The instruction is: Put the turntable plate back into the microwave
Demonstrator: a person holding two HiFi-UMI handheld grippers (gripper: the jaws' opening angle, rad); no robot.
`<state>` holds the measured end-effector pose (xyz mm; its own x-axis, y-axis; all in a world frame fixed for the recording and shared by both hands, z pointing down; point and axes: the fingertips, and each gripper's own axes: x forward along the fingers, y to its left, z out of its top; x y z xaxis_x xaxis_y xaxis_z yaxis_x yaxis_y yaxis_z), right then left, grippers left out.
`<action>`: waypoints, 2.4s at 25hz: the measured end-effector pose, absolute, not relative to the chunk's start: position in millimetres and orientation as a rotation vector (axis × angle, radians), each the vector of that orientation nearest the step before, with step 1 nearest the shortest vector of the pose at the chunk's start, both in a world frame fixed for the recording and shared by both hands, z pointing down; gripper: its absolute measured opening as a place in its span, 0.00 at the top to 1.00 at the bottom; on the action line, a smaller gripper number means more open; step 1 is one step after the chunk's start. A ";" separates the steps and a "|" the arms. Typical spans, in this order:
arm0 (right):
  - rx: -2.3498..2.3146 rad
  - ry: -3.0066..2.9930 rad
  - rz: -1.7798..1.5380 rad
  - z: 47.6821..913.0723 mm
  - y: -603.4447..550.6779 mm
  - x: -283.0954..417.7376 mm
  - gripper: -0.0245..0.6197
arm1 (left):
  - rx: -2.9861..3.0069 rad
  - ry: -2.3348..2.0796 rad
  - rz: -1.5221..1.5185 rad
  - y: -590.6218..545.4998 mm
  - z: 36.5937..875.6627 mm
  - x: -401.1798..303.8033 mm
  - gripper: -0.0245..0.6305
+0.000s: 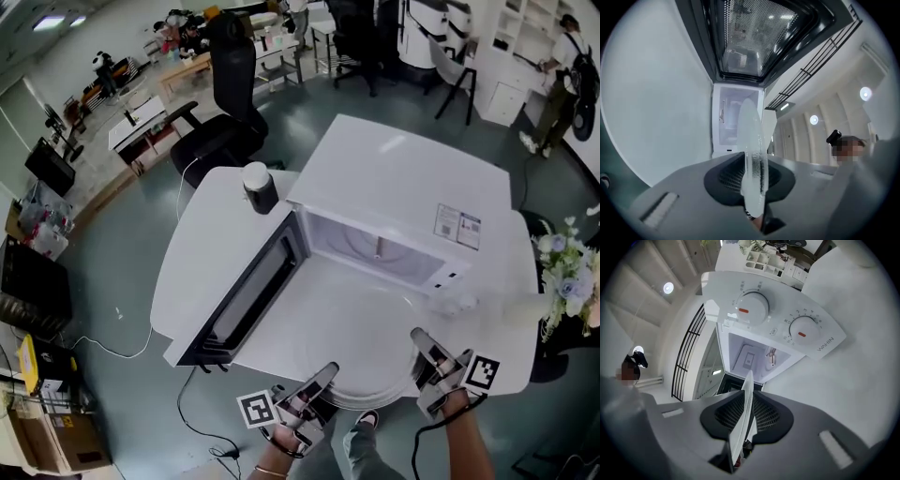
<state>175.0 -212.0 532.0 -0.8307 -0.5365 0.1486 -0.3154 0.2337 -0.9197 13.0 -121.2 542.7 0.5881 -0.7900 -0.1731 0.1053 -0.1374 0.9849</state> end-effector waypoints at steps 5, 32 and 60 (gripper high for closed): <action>-0.883 2.375 -1.586 533.6 -224.6 175.1 0.87 | 1.528 -0.624 -0.862 -132.5 546.9 16.6 0.91; -1.284 2.538 -1.319 517.6 -226.6 188.9 0.85 | 1.532 -0.743 -0.891 -165.7 545.3 3.3 0.91; -2.017 2.430 -1.056 561.3 -191.4 225.1 0.88 | 1.509 -0.817 -0.922 -277.6 545.5 5.5 0.91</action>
<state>225.1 -191.4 561.3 -0.2552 -0.8169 0.5173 -0.9355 0.0735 -0.3455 5.5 -277.6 545.5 0.4529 -0.8846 -0.1115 -0.0050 -0.1276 0.9918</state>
